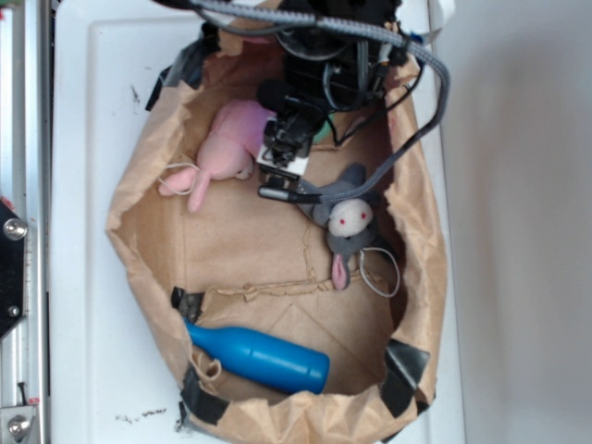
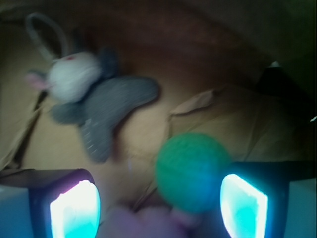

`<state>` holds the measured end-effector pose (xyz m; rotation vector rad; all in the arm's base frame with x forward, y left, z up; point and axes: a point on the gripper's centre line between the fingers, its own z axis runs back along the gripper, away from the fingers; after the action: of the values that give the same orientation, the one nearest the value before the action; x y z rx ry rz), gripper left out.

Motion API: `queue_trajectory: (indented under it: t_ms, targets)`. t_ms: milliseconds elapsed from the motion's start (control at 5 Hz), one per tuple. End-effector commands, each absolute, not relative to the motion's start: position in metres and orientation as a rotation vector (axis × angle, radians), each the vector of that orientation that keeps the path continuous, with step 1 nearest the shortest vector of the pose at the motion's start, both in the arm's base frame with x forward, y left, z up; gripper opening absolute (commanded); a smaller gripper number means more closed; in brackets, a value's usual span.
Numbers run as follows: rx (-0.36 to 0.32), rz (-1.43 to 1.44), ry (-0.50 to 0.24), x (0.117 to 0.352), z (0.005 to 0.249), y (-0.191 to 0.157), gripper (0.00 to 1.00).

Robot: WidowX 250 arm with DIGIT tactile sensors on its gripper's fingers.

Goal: Grab the green ball.

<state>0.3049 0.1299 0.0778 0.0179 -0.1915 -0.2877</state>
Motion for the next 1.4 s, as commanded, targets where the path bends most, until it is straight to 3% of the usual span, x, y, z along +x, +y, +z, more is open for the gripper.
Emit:
queue_trajectory:
  t_ms: [0,200,400,800,1200]
  targets:
    - [0.127,-0.321,-0.266,0.319,0.075,0.109,1.00]
    - [0.159,-0.332,-0.244,0.324,0.055,0.100,1.00]
    - [0.167,-0.309,-0.241,0.325,0.053,0.096,0.00]
    - [0.143,-0.311,-0.257,0.322,0.064,0.096,0.00]
    - [0.053,-0.290,-0.306,0.294,0.131,0.069,0.00]
